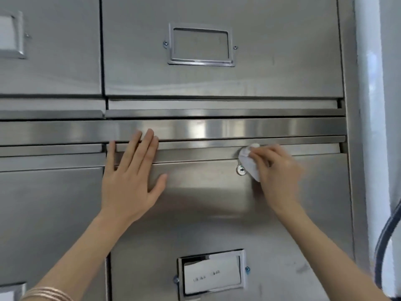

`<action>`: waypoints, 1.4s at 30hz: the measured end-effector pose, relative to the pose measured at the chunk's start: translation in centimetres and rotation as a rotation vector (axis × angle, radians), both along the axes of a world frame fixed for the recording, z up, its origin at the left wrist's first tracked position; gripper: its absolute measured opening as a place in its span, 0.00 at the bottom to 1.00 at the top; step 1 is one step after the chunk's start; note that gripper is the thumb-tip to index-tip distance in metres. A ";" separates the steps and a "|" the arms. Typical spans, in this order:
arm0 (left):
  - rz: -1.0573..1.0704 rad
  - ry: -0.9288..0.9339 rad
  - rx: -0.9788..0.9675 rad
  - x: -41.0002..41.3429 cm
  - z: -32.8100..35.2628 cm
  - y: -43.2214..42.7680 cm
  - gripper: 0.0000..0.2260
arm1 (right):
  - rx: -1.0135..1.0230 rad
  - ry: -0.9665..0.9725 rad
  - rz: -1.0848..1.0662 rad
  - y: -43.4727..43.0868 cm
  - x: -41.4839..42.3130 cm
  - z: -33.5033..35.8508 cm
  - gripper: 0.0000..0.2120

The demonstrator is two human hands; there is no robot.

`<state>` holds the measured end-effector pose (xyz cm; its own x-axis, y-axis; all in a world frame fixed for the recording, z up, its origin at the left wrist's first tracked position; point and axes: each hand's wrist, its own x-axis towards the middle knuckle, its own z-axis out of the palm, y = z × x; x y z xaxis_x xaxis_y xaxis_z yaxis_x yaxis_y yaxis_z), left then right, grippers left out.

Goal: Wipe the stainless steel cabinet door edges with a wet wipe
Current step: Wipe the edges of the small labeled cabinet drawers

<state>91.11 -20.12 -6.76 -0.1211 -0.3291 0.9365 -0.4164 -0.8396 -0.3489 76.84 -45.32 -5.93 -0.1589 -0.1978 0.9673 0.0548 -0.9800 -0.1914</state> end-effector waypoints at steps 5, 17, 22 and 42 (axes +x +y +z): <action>-0.009 0.036 0.023 -0.3 -0.1 0.0 0.31 | -0.286 0.038 -0.106 7.8 3.3 0.9 0.03; -0.031 0.093 -0.015 1.4 0.3 6.2 0.33 | 0.039 -0.035 -0.182 12.2 4.8 0.5 0.04; -0.073 0.083 -0.010 2.3 -1.0 8.4 0.34 | 0.061 -0.042 -0.178 11.6 4.1 0.0 0.03; -0.065 0.152 0.050 2.7 -1.1 10.3 0.39 | -0.218 -0.080 -0.133 21.2 9.6 0.1 0.04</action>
<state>93.82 -9.86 -7.91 -0.0021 -0.3716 0.9284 -0.5203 -0.7925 -0.3183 86.46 -24.08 -5.83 -0.2476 0.0413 0.9680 -0.0710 -0.9972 0.0244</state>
